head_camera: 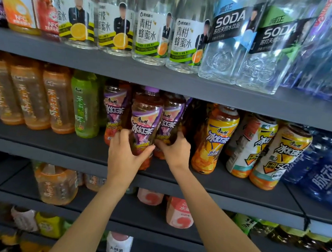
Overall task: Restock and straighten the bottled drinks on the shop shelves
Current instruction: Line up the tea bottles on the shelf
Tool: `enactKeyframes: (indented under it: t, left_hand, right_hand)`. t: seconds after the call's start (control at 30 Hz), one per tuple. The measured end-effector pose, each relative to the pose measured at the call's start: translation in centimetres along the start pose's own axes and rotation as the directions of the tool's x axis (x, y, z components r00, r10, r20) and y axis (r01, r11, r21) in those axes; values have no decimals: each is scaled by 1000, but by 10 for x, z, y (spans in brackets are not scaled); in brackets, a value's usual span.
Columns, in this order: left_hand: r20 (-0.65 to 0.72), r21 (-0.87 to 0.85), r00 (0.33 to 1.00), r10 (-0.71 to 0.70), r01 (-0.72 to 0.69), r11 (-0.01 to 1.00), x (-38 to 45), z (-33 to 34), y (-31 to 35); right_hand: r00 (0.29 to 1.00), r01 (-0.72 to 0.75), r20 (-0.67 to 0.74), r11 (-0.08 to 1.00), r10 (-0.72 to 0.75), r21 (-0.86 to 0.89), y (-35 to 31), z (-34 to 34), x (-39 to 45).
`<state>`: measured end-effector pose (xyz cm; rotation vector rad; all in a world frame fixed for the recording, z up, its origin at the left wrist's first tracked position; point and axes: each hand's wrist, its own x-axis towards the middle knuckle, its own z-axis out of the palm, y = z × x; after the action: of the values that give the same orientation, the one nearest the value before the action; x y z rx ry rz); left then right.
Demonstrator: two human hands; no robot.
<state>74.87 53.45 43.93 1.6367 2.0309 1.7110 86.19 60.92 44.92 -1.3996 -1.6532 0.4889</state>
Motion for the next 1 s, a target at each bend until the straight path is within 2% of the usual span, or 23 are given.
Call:
enactKeyframes:
  t: [0.13, 0.2, 0.27, 0.3, 0.37, 0.47, 0.53, 0.8, 1.0]
  left_hand:
    - [-18, 2, 1000, 14, -14, 1000, -1, 1, -1]
    - [-32, 0, 999, 14, -14, 1000, -2, 2, -1]
    - [-33, -2, 999, 2, -2, 1000, -2, 3, -1]
    - [-32, -7, 999, -4, 3, 1000, -2, 4, -1]
    - [-35, -17, 999, -6, 5, 1000, -3, 4, -1]
    - [-24, -28, 1000, -12, 11, 1000, -2, 4, -2]
    - [-20, -24, 1000, -15, 14, 1000, -2, 4, -2]
    - [-31, -15, 999, 12, -13, 1000, 0, 8, -7]
    - [-20, -48, 1000, 20, -21, 999, -1, 9, -7]
  right_hand:
    - [998, 16, 54, 999, -17, 33, 0, -8, -10]
    - [991, -24, 132, 986, 3, 163, 2, -20, -11]
    - [974, -130, 221, 919, 49, 372, 5, -30, -11]
    - [975, -163, 210, 864, 68, 477, 6, -31, -9]
    - [987, -157, 71, 809, 142, 566, 7, -24, 2]
    - [972, -189, -52, 895, 229, 403, 4, -8, 24]
    - [958, -241, -41, 877, 283, 416, 3, -1, 36]
    - [970, -168, -108, 926, 216, 337, 8, 6, 59]
    - [961, -269, 8, 923, 277, 275, 19, 9, 50]
